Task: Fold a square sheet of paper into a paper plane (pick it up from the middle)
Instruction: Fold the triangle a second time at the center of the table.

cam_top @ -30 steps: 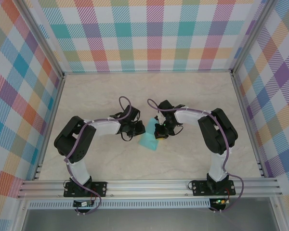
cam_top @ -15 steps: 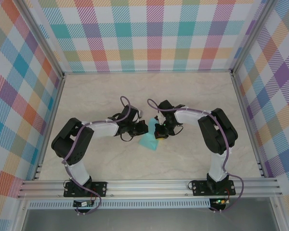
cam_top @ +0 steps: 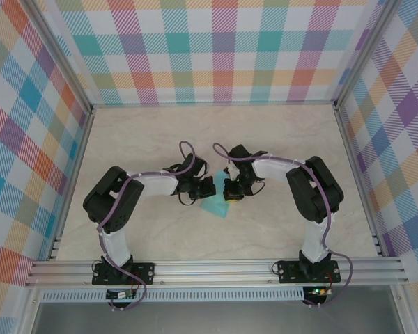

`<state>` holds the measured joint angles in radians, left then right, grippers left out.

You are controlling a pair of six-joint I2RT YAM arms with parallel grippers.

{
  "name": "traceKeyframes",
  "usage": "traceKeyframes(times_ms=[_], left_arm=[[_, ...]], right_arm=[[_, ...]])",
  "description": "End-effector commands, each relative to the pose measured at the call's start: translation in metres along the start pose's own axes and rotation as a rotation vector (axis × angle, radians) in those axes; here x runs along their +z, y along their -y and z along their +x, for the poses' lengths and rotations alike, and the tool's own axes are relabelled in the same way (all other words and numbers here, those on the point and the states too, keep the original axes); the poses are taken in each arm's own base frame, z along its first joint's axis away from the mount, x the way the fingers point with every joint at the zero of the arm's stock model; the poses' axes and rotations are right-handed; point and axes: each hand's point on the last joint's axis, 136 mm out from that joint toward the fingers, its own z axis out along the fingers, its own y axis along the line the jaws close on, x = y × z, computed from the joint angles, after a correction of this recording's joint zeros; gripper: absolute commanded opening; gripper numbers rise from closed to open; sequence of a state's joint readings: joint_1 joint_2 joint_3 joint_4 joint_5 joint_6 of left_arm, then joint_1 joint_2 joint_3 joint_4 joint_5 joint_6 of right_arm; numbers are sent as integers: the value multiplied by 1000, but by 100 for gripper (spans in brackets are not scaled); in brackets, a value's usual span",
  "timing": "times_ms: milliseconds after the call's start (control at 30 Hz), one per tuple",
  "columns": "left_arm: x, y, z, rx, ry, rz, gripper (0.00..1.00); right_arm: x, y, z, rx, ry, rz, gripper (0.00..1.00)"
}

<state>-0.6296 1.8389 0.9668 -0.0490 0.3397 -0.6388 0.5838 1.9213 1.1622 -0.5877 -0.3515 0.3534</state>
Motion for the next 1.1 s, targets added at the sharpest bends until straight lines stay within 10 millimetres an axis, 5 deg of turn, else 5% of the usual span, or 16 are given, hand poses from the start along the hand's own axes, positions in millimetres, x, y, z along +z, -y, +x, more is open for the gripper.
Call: traceKeyframes(times_ms=[0,300,533,800,1067], left_arm=[[-11,-59,-11,-85,72,-223,4],[-36,-16,-24,-42,125,-48,5],[-30,26,-7,11,83,124,4],[1,9,12,-20,-1,68,0],[15,-29,34,-59,-61,-61,0]], right_arm=[[33,74,40,64,-140,284,0],[31,69,36,62,-130,264,0],[31,64,33,61,-124,246,0],[24,51,27,51,-102,200,0],[-6,4,7,5,-5,30,0]])
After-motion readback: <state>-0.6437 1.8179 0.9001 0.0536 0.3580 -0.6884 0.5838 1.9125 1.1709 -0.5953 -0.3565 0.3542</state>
